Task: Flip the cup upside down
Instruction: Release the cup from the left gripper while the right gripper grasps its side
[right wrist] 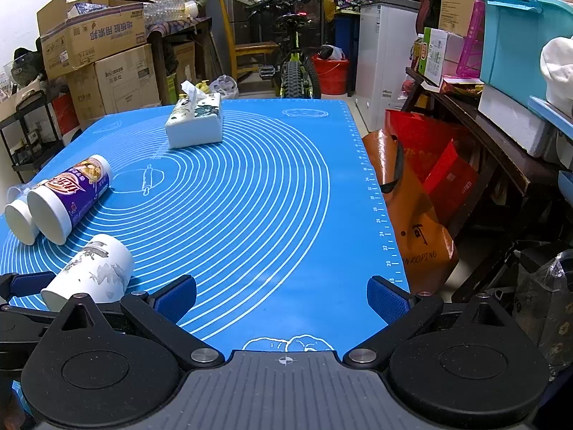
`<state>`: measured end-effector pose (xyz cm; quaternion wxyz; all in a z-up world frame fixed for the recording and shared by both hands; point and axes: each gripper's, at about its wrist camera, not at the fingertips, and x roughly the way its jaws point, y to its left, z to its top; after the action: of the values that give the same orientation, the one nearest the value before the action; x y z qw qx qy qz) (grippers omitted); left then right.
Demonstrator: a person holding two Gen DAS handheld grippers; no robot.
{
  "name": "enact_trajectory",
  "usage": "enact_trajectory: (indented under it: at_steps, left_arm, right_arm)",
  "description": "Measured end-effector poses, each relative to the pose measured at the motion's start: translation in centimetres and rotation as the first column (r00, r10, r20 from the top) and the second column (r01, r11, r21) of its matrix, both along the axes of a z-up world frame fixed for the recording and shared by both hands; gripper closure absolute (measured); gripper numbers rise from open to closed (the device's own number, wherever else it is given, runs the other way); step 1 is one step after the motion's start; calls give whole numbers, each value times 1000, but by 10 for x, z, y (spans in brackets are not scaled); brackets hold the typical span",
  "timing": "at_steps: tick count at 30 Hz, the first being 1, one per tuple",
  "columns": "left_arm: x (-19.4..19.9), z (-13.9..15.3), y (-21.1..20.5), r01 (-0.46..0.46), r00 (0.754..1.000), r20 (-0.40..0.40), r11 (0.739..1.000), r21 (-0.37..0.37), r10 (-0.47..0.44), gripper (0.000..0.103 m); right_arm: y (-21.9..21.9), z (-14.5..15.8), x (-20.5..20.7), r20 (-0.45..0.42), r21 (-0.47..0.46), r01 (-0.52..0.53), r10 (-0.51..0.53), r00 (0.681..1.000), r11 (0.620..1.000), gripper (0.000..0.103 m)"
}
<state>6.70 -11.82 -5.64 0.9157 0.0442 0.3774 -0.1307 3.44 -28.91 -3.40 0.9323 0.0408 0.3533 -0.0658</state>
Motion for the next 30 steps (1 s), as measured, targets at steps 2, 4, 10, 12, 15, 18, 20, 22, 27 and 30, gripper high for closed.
enact_trajectory:
  at_steps: [2,4,10,12,15,18,20,22,27,30]
  left_arm:
    - [-2,4,2,2,1000,12,1000,2,-2,3]
    - [-5,10,5,0,1000,23,1000,-5,1,3]
    - [-18,39,17,2,998,70,999,-43,1,3]
    - [-21,47,22,3,995,96,1000,-26,0,3]
    - [-19,54,32,-8,994,111,1000,17,6,3]
    - [-13,57,48,-49,993,112,999,18,47,3]
    - [-8,58,62,-81,991,107,997,10,80,3]
    - [-4,58,73,-101,989,106,995,11,100,3]
    - [3,55,94,-113,988,110,991,65,106,3]
    - [7,49,105,-130,989,84,989,66,124,3]
  right_arm:
    - [2,2,0,2,1,-4,4,1000,1000,2]
    - [2,5,0,5,7,-12,12,1000,1000,2]
    - [4,21,4,4,54,-42,42,999,998,2]
    - [7,27,6,10,42,-55,55,998,998,2]
    - [19,36,11,10,22,-86,86,996,996,2]
    - [34,39,20,-19,17,-121,121,992,993,2]
    - [45,38,27,-38,30,-150,151,988,988,2]
    - [57,38,37,-59,46,-188,191,980,981,2]
    - [86,34,62,-123,71,-259,266,956,963,2]
    - [93,27,76,-176,124,-246,265,948,961,2]
